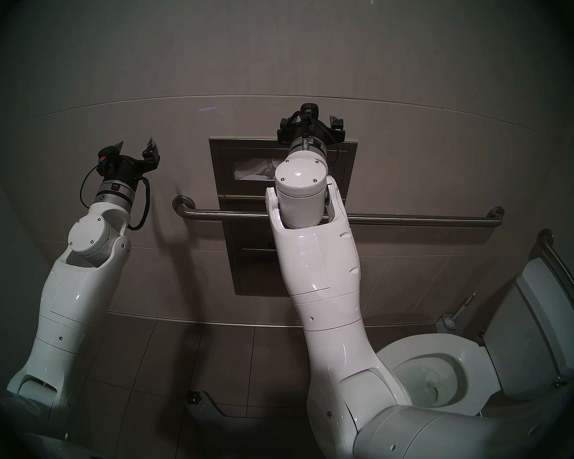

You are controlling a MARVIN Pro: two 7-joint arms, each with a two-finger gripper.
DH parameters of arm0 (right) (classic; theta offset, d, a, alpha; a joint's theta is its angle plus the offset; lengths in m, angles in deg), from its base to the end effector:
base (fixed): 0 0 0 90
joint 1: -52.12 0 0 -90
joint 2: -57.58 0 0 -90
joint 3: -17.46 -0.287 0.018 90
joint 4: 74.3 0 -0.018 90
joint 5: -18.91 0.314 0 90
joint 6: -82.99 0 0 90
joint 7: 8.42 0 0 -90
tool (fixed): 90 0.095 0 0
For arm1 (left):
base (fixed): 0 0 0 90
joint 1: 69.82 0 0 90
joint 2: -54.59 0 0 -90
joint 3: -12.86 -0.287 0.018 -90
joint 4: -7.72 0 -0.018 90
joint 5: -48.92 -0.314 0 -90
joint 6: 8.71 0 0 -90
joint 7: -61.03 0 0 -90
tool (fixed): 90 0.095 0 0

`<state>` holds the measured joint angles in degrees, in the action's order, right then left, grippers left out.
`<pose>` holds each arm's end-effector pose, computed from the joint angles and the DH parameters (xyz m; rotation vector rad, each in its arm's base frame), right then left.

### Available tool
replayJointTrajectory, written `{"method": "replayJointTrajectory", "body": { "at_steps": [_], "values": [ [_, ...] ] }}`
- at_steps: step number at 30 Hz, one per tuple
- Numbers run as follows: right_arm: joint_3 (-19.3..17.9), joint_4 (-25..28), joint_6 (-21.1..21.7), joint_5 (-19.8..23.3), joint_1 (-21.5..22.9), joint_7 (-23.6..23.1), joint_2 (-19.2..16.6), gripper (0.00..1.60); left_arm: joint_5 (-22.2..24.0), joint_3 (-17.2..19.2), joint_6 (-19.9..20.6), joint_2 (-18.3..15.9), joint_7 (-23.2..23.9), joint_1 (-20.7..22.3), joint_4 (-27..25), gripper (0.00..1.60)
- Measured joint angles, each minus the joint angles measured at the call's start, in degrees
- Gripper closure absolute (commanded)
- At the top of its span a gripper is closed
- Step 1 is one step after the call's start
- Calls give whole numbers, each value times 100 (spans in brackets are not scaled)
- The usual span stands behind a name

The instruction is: Take out a toilet seat cover

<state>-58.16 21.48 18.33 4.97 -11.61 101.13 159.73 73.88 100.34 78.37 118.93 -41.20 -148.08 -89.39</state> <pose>0.4914 0.1250 -0.0634 1.8992 -0.0696 2.2936 0.4632 0.1134 -0.1412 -1.7597 -0.1510 -2.5139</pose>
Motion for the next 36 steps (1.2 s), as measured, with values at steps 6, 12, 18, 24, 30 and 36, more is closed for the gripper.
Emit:
{"method": "replayJointTrajectory", "body": {
  "at_steps": [6,12,18,24,30,36],
  "values": [
    [32,10,175,4,0,-306,-133,0,0,0,1,-1,-1,-3,1,0],
    [66,143,561,22,-58,-796,-344,0,1,-1,2,-1,-3,-5,2,0],
    [84,376,992,32,-142,-1405,-682,0,1,-2,4,-2,-4,-7,3,0],
    [-3,571,1318,106,-181,-1971,-1003,0,2,-3,4,-2,-5,-8,4,0],
    [-118,668,1478,226,-166,-2537,-1339,0,2,-3,5,-3,-6,-9,4,0],
    [-194,652,1652,364,-88,-3233,-1727,0,3,-4,6,-3,-6,-10,5,0]
  ]
}}
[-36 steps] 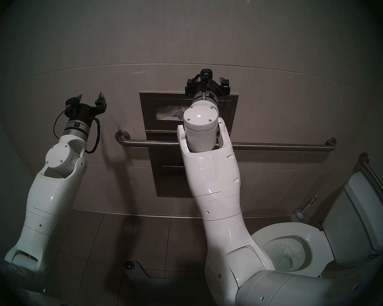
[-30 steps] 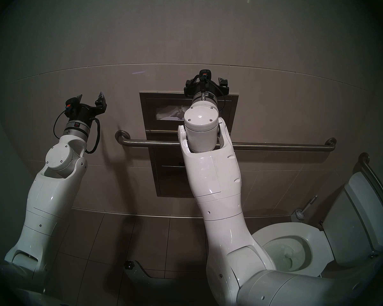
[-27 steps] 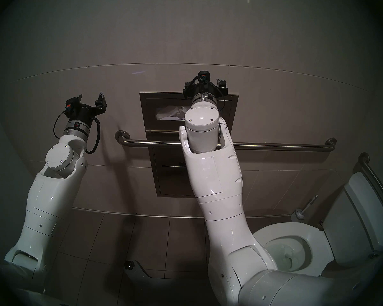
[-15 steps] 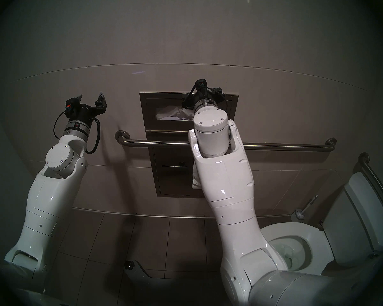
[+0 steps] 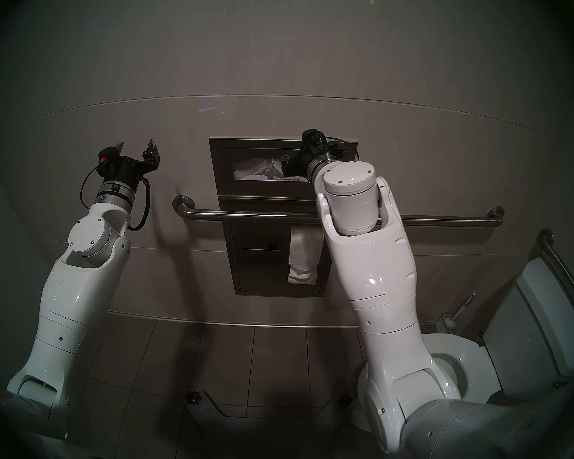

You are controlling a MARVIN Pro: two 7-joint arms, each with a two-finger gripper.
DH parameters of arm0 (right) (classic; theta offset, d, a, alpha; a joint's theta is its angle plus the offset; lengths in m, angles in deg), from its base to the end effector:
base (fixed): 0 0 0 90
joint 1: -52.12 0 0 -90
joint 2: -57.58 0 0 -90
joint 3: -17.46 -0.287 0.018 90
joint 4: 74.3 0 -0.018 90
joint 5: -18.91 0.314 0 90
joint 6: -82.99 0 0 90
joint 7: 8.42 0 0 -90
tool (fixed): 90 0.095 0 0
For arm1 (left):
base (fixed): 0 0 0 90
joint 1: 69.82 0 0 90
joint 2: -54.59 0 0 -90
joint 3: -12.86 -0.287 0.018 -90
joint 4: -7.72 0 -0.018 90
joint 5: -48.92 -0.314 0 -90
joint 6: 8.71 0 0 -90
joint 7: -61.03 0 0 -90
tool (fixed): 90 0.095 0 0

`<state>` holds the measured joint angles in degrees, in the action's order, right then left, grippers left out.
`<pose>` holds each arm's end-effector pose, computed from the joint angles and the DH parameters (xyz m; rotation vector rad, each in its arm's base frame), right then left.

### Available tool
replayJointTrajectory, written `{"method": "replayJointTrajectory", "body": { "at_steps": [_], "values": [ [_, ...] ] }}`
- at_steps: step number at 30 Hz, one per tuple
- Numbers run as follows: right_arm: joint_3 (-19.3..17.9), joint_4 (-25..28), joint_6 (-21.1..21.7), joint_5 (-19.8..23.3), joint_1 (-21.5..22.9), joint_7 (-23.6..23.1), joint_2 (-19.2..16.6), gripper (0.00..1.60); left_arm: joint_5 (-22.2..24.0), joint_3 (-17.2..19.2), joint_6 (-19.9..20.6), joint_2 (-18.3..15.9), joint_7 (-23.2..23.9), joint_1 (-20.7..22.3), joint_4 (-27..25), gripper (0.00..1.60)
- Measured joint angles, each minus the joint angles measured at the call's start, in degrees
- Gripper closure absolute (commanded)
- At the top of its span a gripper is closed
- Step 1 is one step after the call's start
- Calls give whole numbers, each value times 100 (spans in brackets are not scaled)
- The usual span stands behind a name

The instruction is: Take out a toilet seat cover

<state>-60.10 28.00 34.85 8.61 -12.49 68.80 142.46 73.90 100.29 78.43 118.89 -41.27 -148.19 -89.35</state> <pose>0.4856 0.0718 -0.0946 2.2547 0.6187 2.0448 0.4631 0.1135 -0.1425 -1.7642 -0.1512 -2.5097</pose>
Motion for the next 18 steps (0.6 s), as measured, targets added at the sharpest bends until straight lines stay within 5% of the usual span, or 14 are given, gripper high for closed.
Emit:
{"method": "replayJointTrajectory", "body": {
  "at_steps": [18],
  "values": [
    [-645,-486,-208,509,20,-543,-179,0,1,-1,1,-1,-2,-1,0,0]
  ]
}}
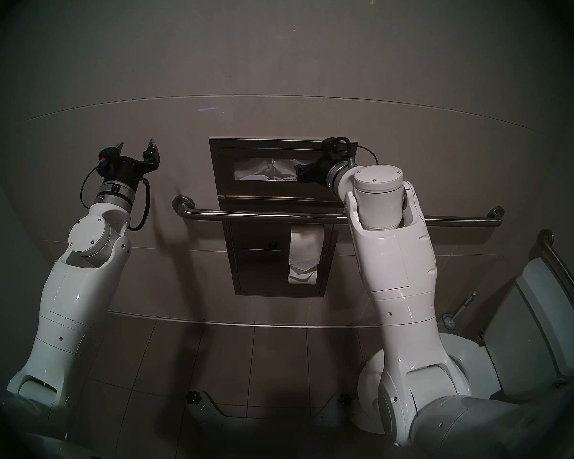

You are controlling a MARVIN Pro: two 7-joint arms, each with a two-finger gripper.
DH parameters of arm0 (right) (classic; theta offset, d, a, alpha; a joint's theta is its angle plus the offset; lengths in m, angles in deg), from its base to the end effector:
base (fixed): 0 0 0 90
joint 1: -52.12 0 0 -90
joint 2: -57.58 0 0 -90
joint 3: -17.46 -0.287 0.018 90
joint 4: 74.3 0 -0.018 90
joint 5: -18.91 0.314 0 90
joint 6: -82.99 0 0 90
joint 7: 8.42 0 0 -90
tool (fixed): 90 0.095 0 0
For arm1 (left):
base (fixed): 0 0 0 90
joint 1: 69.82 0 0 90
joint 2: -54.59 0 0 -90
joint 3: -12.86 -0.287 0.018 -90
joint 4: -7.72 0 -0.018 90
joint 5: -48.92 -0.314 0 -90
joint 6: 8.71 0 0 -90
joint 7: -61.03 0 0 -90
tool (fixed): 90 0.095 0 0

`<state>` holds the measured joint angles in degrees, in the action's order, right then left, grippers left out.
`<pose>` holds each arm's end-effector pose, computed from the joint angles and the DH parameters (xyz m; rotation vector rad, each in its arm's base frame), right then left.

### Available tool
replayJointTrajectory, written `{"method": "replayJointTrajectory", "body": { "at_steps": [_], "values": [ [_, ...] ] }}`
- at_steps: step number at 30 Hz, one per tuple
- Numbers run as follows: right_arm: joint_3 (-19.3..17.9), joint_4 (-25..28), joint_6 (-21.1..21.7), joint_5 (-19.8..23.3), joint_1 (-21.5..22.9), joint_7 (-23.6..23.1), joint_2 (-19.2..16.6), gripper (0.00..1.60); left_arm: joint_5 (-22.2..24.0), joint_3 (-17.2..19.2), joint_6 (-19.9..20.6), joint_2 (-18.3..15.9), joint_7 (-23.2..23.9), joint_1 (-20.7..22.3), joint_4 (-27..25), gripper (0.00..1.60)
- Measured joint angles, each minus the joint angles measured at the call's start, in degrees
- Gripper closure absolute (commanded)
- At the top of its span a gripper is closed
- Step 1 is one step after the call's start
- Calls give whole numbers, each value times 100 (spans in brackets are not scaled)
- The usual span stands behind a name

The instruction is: Take out a toilet seat cover

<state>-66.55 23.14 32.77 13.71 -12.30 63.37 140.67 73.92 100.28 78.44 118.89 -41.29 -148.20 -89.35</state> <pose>0.5024 0.0284 -0.1150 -2.3037 -0.5455 -1.9709 0.4631 0.1135 -0.1427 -1.7649 -0.1518 -2.5094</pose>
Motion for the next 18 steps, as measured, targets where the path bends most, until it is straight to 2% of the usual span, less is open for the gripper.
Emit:
{"method": "replayJointTrajectory", "body": {
  "at_steps": [9,18],
  "values": [
    [-19,-414,-251,92,-6,23,114,0,0,0,0,-1,-1,0,0,0],
    [-39,-1175,-542,91,121,147,166,0,1,-1,1,-2,-2,-1,0,0]
  ]
}}
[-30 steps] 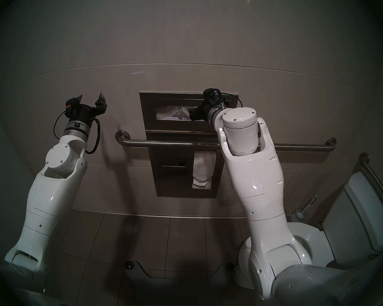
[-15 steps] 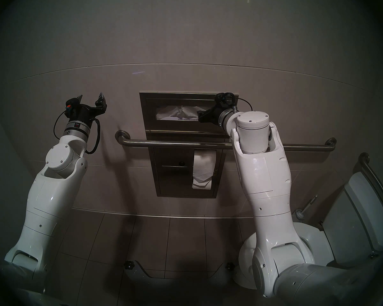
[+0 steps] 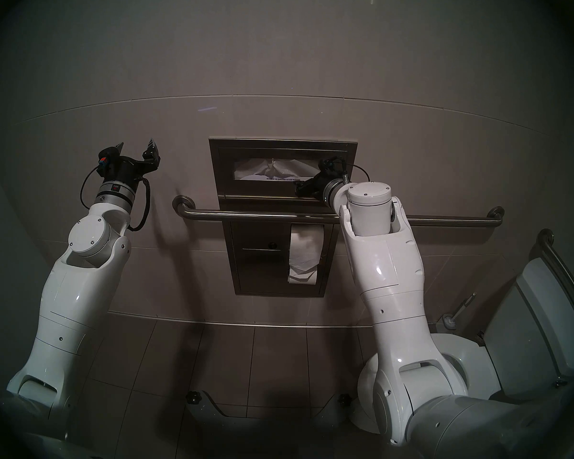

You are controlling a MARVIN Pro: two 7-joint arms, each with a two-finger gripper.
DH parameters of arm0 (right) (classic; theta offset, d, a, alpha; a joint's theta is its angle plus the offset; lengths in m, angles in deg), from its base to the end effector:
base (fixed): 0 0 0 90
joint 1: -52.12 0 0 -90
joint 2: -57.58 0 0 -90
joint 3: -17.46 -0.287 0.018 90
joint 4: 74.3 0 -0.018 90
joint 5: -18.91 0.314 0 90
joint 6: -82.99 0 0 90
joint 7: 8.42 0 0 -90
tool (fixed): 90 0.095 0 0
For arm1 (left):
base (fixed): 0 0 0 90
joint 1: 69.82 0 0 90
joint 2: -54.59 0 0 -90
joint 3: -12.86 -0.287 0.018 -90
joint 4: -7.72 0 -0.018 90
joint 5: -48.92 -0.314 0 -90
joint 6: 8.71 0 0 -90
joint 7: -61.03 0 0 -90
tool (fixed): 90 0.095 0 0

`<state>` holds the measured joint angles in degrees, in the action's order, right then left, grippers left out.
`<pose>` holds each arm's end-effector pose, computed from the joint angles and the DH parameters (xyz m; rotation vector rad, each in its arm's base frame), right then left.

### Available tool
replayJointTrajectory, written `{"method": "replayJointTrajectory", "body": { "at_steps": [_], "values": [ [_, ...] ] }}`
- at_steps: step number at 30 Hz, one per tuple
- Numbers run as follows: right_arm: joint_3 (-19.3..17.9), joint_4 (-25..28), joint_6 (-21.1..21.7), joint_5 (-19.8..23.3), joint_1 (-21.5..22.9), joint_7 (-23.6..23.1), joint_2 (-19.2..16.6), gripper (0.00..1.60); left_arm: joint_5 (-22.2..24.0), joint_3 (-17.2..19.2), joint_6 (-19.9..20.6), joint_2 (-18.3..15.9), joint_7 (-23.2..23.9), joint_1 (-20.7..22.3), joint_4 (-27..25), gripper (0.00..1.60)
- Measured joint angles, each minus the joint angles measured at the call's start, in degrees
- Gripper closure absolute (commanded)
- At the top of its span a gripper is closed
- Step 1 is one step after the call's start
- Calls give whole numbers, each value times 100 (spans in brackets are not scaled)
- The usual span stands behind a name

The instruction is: Take out a toilet seat cover

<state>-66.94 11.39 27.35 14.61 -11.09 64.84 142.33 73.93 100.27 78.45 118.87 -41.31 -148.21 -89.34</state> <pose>0.5303 0.0267 -0.1707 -2.3703 -0.4851 -1.8658 0.4631 0.1135 -0.1428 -1.7654 -0.1518 -2.5086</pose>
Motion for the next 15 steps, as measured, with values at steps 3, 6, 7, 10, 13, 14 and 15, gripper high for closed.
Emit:
{"method": "replayJointTrajectory", "body": {
  "at_steps": [3,6,7,10,13,14,15],
  "values": [
    [-2,-163,-81,-25,67,44,22,0,0,0,0,0,0,0,0,0],
    [4,-297,-167,-59,142,76,37,0,0,0,1,-1,0,-1,0,0],
    [9,-341,-205,-73,173,87,42,0,0,0,1,-1,0,-1,1,0],
    [21,-470,-375,-121,284,153,76,0,0,-1,1,-1,-1,-1,1,0],
    [21,-542,-486,-145,363,205,104,0,0,-1,1,-2,-1,-2,1,0],
    [21,-557,-508,-150,379,213,109,0,0,-1,1,-2,-1,-2,2,0],
    [21,-596,-564,-164,420,234,120,0,0,-1,1,-2,-1,-2,2,0]
  ]
}}
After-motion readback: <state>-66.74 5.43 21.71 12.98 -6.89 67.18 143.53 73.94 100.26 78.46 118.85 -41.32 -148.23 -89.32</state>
